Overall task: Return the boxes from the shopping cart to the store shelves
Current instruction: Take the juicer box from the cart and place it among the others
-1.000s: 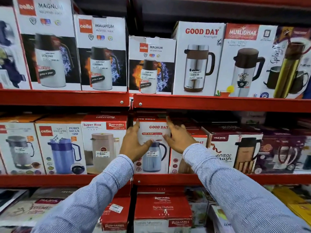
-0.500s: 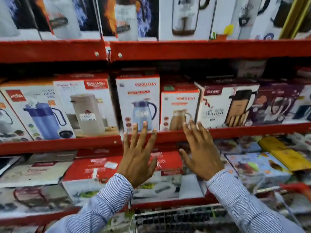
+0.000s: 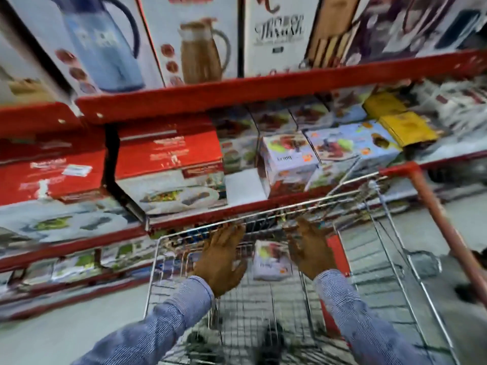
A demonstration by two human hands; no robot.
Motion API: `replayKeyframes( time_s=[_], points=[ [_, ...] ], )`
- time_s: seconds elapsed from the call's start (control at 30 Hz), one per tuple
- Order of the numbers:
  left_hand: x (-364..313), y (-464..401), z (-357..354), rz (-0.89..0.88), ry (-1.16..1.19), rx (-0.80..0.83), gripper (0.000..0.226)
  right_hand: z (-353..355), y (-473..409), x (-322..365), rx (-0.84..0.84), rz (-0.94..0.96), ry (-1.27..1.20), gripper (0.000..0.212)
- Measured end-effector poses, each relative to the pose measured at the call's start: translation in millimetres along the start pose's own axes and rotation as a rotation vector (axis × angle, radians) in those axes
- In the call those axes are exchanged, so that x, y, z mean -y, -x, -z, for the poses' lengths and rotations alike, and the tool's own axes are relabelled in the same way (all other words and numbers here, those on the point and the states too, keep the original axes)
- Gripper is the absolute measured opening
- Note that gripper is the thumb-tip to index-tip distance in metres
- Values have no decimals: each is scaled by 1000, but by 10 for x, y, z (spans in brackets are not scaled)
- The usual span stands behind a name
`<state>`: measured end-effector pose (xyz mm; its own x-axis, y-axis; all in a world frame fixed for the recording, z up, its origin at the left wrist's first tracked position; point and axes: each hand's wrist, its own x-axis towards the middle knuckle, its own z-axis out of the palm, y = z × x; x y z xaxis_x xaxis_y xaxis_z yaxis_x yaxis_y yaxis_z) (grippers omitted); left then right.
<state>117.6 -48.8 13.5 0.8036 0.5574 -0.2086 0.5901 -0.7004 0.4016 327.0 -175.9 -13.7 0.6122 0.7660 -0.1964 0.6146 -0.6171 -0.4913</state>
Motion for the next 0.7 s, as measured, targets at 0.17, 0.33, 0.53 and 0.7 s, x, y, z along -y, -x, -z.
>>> replayKeyframes(
  time_s=[0.17,0.33,0.53,0.7],
  points=[
    [-218,-268,-645,342,393,308,76,-441,-31,-525,267,-280,-107,79],
    [-379,-615,-942,590,604,415,52,-656,-240,-720,483,-439,-208,53],
    [-350,-820,-1297,917,955,409,44,-953,-473,-886,509,-549,-476,13],
    [-280,-864,-1414,934,939,414,30,-920,-480,-813,537,-626,-648,31]
  ],
)
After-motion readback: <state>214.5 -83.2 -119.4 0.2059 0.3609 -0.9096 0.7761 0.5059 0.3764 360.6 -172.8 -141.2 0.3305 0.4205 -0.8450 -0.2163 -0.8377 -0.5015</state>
